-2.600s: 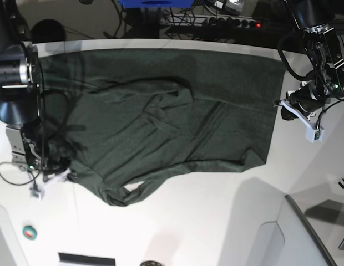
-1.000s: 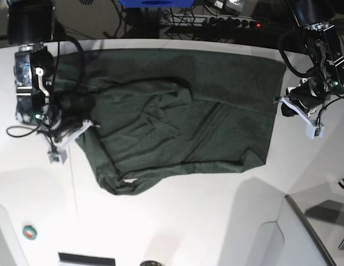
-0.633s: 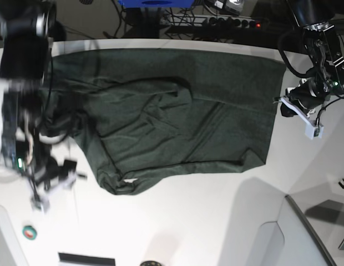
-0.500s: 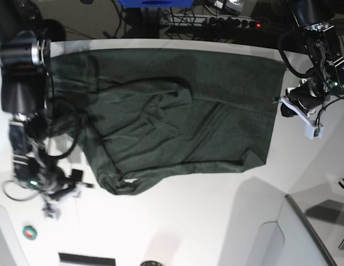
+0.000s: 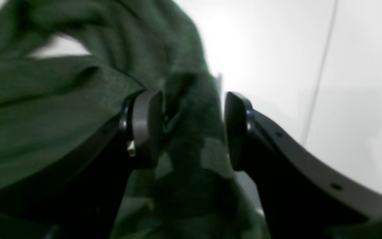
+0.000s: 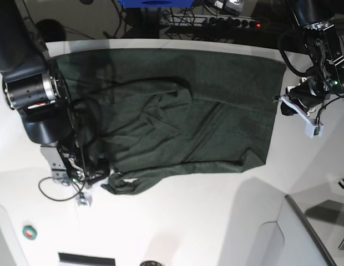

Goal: Layout the t-shirt on the table in an organized manner, then fold the t-shirt properly
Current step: 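Grasp the shirt hem corner with the right gripper and pull it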

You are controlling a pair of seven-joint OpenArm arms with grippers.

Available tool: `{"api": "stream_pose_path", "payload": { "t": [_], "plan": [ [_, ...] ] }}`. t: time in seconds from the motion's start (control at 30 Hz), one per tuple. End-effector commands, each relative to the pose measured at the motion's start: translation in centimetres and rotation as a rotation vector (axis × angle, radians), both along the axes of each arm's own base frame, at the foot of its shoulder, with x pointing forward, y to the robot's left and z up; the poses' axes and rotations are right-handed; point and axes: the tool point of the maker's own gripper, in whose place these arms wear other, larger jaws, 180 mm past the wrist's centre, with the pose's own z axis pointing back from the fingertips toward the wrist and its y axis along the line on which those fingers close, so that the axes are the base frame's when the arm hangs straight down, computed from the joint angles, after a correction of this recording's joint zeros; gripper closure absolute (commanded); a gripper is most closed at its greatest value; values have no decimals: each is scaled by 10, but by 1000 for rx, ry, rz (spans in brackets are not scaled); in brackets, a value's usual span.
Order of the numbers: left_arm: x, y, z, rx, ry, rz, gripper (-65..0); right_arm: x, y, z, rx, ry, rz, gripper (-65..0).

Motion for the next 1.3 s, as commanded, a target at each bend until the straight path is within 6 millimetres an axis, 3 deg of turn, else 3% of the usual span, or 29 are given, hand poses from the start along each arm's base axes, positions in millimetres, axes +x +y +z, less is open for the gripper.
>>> {"api": "stream_pose_path", "payload": {
  "t": [0.0, 0.13, 0.27, 0.3, 0.43, 0.7, 0.93, 1.17, 1.27],
  "plan": [
    [9, 7, 12, 19, -41, -2, 0, 24, -3, 21, -6, -75, -4, -281],
    [10, 7, 13, 18, -43, -1, 0, 23, -8, 19, -12, -83, -10, -258],
    [11, 7, 13, 20, -45, -1, 0, 23, -7, 19, -11, -83, -10, -23],
    [12, 7, 14, 20, -47, -1, 0, 23, -5, 19, -9, -82, -8, 0],
    [11, 8, 14, 24, -45, -2, 0, 20, 3, 21, 5, -77, 8, 0],
    [12, 9, 14, 25, -47, -2, 0, 3, 36, 51, 55, -141, 96, 0],
    [12, 9, 15, 25, -49, -2, 0, -36, 65, 76, 99, -163, 169, 0],
    [12, 9, 15, 27, -49, -3, 0, -108, 98, 56, 171, -15, 215, -6],
    [13, 7, 14, 25, -49, -6, 0, -124, 103, 52, 177, 39, 231, -125]
  ]
}}
